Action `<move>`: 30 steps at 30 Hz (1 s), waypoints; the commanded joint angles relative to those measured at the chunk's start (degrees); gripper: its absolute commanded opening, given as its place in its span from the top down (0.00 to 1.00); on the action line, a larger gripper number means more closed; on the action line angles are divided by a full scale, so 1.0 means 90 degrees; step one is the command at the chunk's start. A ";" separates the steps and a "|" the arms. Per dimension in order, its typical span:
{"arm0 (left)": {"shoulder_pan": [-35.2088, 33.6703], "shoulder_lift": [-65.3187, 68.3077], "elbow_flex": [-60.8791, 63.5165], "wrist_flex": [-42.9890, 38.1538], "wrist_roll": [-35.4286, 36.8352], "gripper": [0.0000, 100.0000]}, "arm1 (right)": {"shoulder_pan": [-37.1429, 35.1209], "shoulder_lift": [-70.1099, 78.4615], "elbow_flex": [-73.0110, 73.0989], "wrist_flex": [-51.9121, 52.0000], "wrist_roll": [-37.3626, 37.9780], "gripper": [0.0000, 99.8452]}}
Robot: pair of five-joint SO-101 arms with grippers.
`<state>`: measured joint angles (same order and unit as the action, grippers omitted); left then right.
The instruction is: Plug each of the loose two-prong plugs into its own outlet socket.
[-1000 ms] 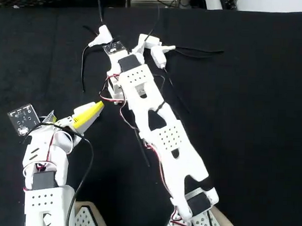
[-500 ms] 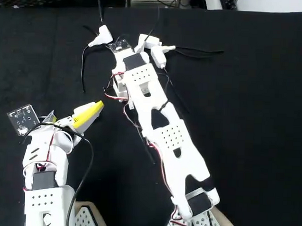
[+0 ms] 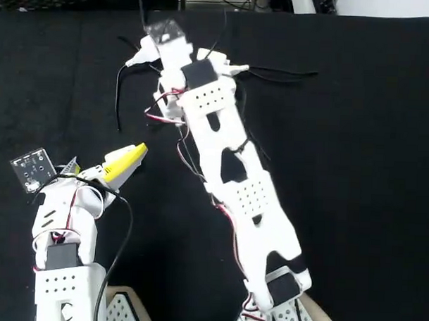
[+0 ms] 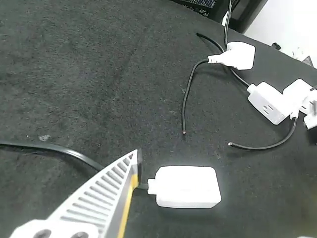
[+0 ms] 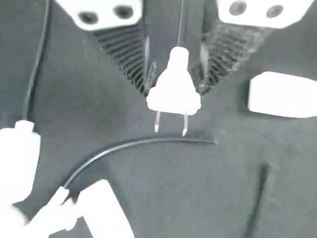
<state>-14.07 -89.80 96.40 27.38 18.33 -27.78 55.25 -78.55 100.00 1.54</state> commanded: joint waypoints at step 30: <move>0.0317 -0.0049 -0.0044 0.0000 0.0000 0.39 | -0.1739 -0.4127 0.4078 -0.0078 -0.1045 0.99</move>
<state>-11.87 -89.80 96.40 27.38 18.33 -41.41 19.91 -41.10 99.74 -6.99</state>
